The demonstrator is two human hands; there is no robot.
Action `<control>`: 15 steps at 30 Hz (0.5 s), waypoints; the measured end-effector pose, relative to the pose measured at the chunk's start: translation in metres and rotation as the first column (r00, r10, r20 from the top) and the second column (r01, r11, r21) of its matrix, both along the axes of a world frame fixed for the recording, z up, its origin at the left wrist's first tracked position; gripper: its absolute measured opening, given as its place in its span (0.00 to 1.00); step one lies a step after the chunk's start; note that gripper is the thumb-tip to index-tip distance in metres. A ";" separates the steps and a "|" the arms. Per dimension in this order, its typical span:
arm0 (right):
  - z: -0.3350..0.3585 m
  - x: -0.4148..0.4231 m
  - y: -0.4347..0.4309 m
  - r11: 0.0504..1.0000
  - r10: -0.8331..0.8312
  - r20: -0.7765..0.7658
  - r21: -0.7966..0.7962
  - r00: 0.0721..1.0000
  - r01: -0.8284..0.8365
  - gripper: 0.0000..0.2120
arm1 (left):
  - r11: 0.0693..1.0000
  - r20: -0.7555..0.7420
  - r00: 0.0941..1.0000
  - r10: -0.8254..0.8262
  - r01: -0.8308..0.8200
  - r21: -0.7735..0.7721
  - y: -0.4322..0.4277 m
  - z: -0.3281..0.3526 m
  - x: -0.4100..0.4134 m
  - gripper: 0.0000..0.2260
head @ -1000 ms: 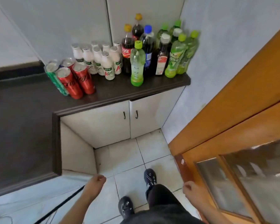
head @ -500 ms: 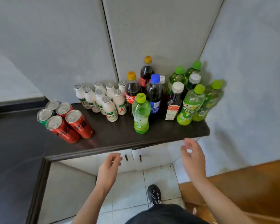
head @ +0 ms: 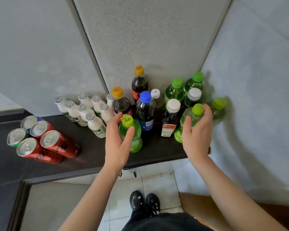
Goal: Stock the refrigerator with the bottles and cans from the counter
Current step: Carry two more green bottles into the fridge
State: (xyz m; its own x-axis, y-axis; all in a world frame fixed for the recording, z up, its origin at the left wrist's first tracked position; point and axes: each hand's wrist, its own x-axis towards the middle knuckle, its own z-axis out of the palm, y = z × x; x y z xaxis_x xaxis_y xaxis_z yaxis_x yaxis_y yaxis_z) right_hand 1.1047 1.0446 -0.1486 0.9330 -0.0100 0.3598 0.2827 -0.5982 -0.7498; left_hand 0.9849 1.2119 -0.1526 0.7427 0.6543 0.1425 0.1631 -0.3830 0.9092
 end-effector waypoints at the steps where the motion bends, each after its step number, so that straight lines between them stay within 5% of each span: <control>1: -0.001 0.001 -0.002 1.000 -0.014 -0.008 -0.017 1.000 0.014 0.25 | 1.000 -0.015 1.000 -0.003 0.003 -0.009 0.000 -0.002 0.004 0.23; 9: -0.007 -0.001 -0.019 0.970 0.127 0.154 -0.224 0.980 -0.091 0.19 | 0.996 0.020 0.999 -0.031 0.029 0.081 0.002 -0.018 0.008 0.11; 15: -0.021 -0.022 -0.014 0.968 0.199 0.104 -0.174 0.975 -0.179 0.21 | 0.992 0.071 0.997 -0.029 0.020 0.124 0.009 -0.021 0.002 0.11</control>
State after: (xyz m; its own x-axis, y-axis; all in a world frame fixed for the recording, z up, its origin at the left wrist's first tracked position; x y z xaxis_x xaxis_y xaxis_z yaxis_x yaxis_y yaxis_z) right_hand 1.0831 1.0307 -0.1693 0.8624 0.2302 0.4509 0.4840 -0.6362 -0.6008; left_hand 0.9871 1.2206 -0.1737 0.7428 0.6104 0.2750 0.0878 -0.4960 0.8639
